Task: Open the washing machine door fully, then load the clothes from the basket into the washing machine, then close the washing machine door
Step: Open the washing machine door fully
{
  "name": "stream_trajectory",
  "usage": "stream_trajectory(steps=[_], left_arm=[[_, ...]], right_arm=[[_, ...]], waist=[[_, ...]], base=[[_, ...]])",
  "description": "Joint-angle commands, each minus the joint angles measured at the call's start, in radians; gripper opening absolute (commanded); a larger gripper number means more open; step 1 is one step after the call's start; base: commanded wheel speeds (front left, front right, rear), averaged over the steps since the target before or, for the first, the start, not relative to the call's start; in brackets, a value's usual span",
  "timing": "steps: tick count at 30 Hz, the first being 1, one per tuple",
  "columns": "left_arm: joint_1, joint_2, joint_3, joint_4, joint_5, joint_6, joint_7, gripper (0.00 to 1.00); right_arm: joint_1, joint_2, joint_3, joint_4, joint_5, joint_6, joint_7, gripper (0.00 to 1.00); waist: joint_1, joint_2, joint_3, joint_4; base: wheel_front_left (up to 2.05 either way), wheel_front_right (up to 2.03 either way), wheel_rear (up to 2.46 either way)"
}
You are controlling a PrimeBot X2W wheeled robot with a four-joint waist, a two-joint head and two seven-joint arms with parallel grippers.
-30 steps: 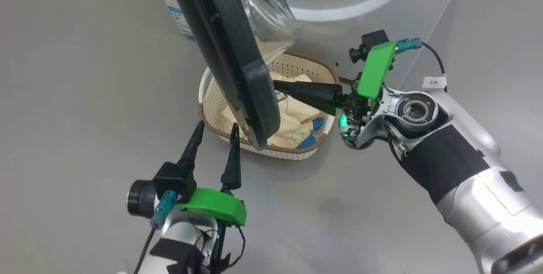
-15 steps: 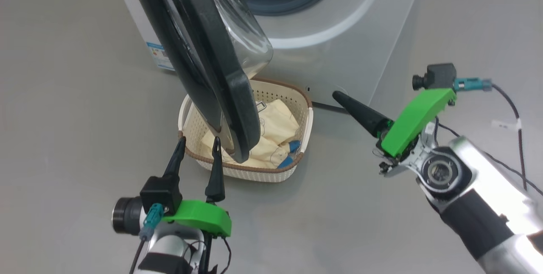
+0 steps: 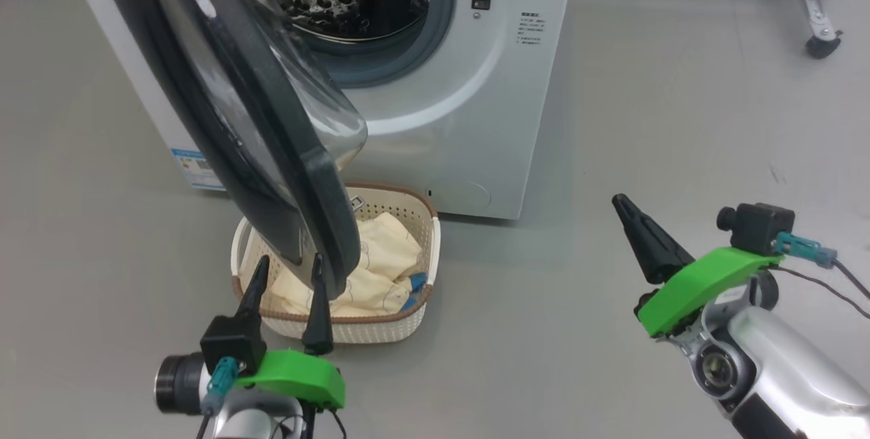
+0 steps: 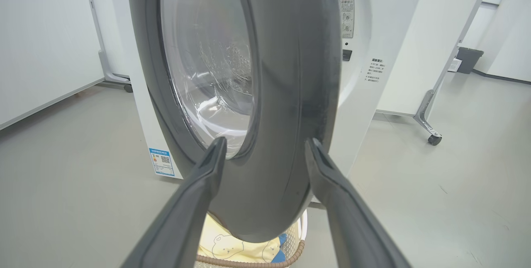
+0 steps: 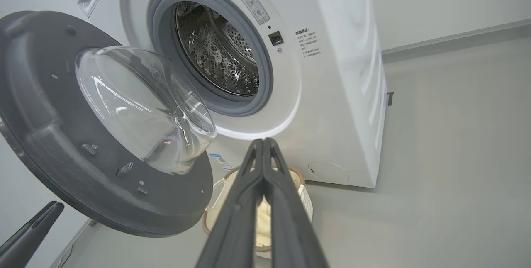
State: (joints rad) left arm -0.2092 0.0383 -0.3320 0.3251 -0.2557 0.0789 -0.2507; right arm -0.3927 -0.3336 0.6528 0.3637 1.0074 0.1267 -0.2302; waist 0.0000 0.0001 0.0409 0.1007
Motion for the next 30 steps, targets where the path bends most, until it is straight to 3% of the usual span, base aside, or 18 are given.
stream_trajectory(steps=[1, 12, 21, 22, 23, 24, 30], left_arm=[[-0.012, 0.012, 0.049, -0.031, 0.010, -0.002, -0.011, 1.00], [0.015, 0.012, 0.100, -0.041, 0.027, -0.014, -0.011, 1.00], [0.030, 0.012, 0.113, -0.042, 0.031, -0.017, -0.011, 1.00], [0.031, 0.012, 0.114, -0.041, 0.032, -0.017, -0.011, 1.00], [0.032, 0.012, 0.114, -0.041, 0.033, -0.018, -0.011, 1.00], [0.033, 0.012, 0.114, -0.040, 0.033, -0.018, -0.011, 1.00], [0.035, 0.012, 0.113, -0.036, 0.036, -0.017, -0.011, 1.00]], right_arm=[[0.012, 0.005, -0.039, -0.023, -0.042, 0.004, -0.022, 0.00], [0.152, 0.072, -0.241, -0.086, -0.294, 0.004, -0.031, 0.00], [0.239, 0.140, -0.339, -0.116, -0.404, 0.004, -0.031, 0.00], [0.244, 0.147, -0.352, -0.119, -0.420, 0.004, -0.031, 0.36], [0.248, 0.155, -0.364, -0.123, -0.435, 0.004, -0.031, 0.93], [0.253, 0.163, -0.374, -0.125, -0.449, 0.004, -0.031, 1.00], [0.263, 0.186, -0.402, -0.123, -0.521, 0.004, -0.031, 1.00]], waist=[[0.0000, -0.0001, -0.022, -0.033], [0.0000, -0.0001, -0.038, -0.069], [0.0000, -0.0001, -0.044, -0.068], [0.0000, -0.0001, -0.043, -0.068], [0.0000, -0.0001, -0.043, -0.068], [0.0000, -0.0001, -0.043, -0.068], [0.0000, -0.0001, -0.042, -0.066]], base=[[0.00, 0.00, 0.00], [0.00, 0.00, 0.00], [0.00, 0.00, 0.00], [0.00, 0.00, 0.00], [0.00, 0.00, 0.00], [0.00, 0.00, 0.00], [0.00, 0.00, 0.00]])
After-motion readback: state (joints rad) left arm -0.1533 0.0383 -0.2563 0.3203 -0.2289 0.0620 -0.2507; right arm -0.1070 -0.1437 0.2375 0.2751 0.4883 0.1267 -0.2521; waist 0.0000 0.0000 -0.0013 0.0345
